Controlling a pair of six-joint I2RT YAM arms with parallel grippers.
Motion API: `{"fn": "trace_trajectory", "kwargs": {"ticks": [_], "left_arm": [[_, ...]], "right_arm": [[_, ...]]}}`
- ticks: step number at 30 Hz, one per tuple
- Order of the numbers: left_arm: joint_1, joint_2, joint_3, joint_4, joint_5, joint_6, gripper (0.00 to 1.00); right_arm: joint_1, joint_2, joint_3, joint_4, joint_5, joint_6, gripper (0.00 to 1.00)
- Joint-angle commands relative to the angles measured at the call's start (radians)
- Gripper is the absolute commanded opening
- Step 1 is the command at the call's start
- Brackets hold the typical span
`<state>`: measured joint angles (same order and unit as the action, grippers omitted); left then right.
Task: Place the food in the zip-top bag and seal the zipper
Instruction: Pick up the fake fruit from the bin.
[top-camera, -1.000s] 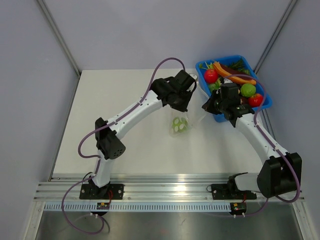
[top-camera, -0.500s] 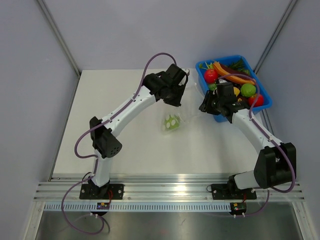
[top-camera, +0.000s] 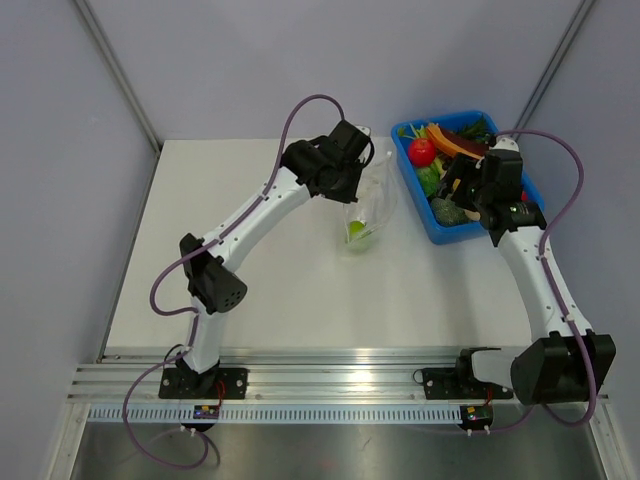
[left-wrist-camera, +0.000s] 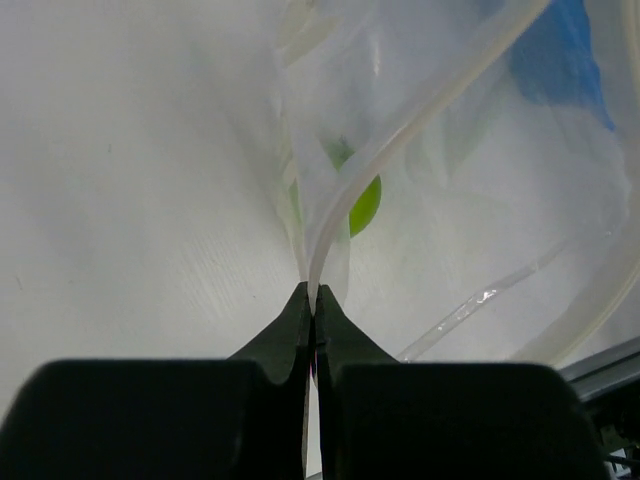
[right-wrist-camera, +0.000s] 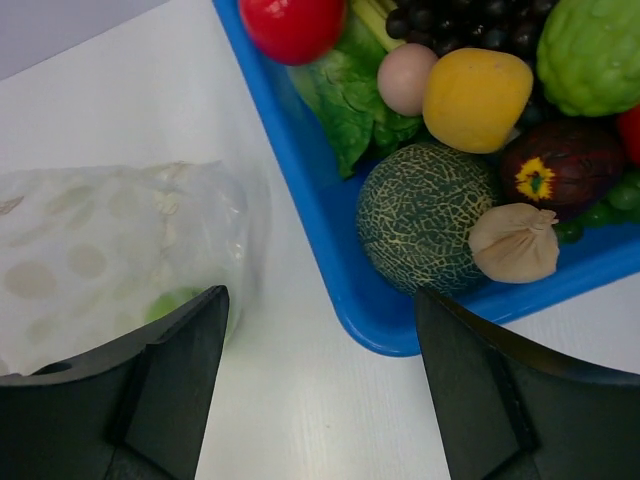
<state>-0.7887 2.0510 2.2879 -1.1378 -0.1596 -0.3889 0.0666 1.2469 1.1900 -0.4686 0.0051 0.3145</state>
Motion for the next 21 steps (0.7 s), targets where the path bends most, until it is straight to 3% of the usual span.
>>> {"fn": "trace_trajectory", "kwargs": {"ticks": [1,9,21], "left_arm": [[0.005,0.003,0.074,-0.01,-0.076,0.008,0.0],[0.005,-0.005,0.146,-0.072,-0.188,0.061,0.0],[-0.006,0.054,0.125,-0.056,-0.348,0.042,0.0]], "right_arm": [[-0.043,0.02,0.026,-0.021,0.042,-0.009,0.82],[-0.132,0.078,0.011,-0.013,0.081,-0.018,0.84],[-0.215,0.219,0.008,0.028,0.035,-0.035,0.88]]}}
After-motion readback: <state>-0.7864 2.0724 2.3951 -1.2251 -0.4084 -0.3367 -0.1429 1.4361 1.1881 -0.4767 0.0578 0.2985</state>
